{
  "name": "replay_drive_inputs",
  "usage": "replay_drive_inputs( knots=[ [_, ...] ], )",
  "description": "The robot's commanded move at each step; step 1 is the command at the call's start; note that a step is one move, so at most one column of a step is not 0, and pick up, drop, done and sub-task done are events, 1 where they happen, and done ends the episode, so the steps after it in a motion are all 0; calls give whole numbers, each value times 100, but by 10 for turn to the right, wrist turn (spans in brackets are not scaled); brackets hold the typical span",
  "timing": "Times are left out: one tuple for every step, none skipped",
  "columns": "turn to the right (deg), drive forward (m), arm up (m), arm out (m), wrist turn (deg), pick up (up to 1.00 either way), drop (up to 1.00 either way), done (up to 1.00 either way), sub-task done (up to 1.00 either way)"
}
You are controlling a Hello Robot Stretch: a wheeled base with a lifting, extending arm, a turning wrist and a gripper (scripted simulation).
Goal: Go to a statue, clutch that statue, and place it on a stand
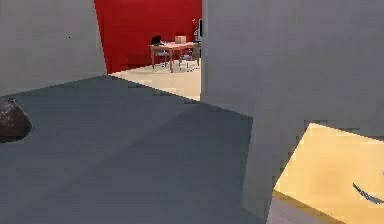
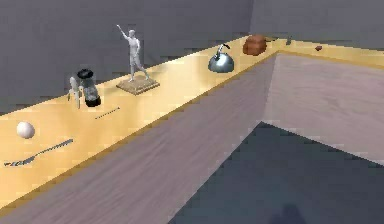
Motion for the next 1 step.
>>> replay_drive_inputs(
  knots=[
    [-120, 0, 0, 0, 0, 0, 0, 0, 0]
  ],
)
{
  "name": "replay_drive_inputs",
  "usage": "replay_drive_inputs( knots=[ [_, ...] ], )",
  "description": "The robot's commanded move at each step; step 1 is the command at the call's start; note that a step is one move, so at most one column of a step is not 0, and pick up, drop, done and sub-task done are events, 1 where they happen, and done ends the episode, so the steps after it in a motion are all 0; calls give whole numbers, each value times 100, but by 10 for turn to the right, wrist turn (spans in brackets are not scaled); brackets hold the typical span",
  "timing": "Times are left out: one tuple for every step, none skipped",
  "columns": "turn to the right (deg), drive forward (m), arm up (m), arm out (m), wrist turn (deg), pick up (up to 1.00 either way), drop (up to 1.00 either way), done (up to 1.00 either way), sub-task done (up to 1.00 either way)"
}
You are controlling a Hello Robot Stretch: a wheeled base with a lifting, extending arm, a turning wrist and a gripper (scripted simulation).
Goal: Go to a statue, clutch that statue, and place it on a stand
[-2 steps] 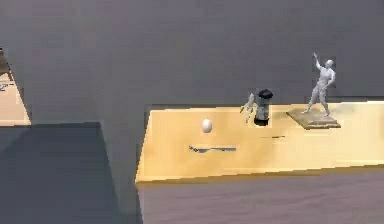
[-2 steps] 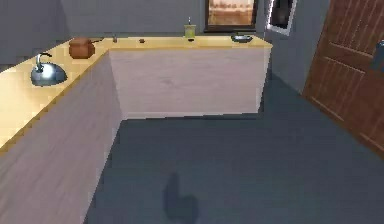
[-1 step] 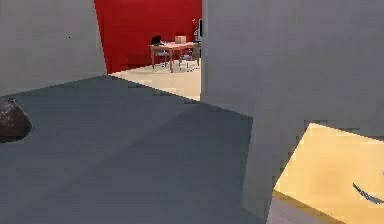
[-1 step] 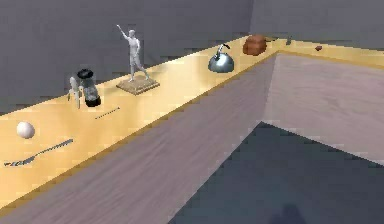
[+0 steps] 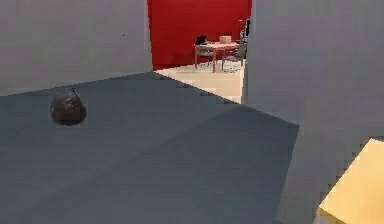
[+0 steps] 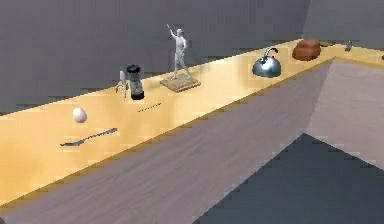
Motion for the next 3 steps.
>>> replay_drive_inputs(
  knots=[
    [450, 0, 0, 0, 0, 0, 0, 0, 0],
    [450, 0, 0, 0, 0, 0, 0, 0, 0],
    [180, 0, 0, 0, 0, 0, 0, 0, 0]
  ],
)
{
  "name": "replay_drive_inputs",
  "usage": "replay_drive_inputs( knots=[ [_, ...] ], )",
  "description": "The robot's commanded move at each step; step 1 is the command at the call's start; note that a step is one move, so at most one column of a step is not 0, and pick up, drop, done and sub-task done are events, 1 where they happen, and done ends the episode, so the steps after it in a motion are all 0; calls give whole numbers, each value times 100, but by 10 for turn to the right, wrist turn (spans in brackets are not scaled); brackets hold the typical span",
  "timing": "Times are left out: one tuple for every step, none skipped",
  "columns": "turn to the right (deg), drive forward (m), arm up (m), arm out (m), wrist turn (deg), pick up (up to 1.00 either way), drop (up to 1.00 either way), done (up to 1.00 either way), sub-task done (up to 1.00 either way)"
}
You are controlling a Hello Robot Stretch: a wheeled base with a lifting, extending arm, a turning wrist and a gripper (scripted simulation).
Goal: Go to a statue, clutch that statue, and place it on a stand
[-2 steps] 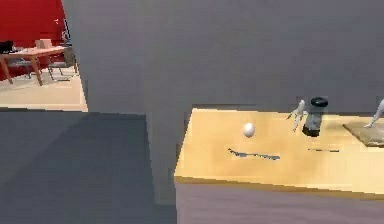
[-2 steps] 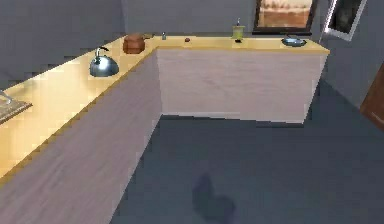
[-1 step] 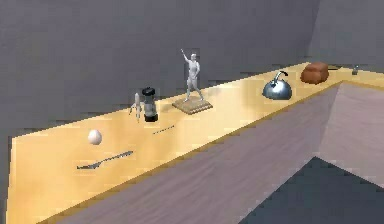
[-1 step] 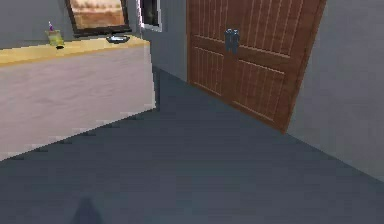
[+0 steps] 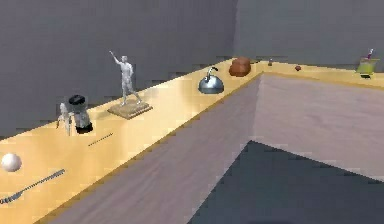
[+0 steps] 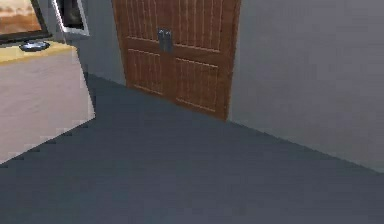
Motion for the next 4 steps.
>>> replay_drive_inputs(
  knots=[
    [0, 50, 0, 0, 0, 0, 0, 0, 0],
    [-450, 0, 0, 0, 0, 0, 0, 0, 0],
    [-450, 0, 0, 0, 0, 0, 0, 0, 0],
    [-240, 0, 0, 0, 0, 0, 0, 0, 0]
  ],
)
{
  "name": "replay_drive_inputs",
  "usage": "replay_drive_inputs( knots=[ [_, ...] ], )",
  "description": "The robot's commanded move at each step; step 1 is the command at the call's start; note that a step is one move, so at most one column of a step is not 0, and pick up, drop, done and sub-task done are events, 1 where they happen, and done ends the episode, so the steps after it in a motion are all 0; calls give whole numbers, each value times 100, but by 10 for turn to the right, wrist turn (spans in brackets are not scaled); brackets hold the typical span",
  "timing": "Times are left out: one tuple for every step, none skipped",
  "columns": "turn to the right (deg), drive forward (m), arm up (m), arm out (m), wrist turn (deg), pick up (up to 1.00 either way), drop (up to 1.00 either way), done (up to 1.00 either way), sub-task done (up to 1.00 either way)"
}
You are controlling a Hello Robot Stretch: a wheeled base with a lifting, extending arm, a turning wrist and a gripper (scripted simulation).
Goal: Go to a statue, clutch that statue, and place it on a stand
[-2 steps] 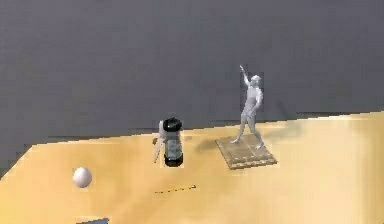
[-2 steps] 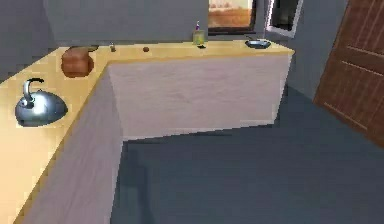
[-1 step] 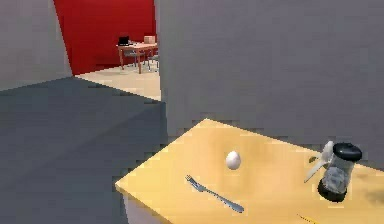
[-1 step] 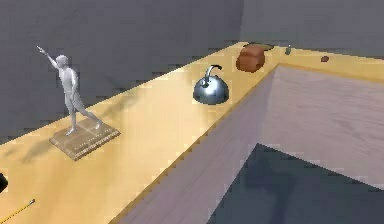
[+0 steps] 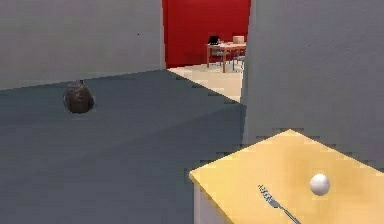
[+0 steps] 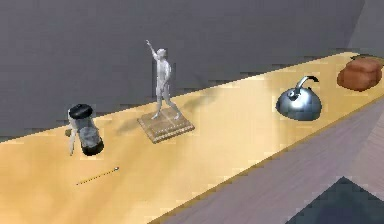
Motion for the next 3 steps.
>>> replay_drive_inputs(
  knots=[
    [0, 0, 50, 0, 0, 0, 0, 0, 0],
    [0, 0, 38, 0, 0, 0, 0, 0, 0],
    [0, 0, 0, 36, 0, 0, 0, 0, 0]
  ],
)
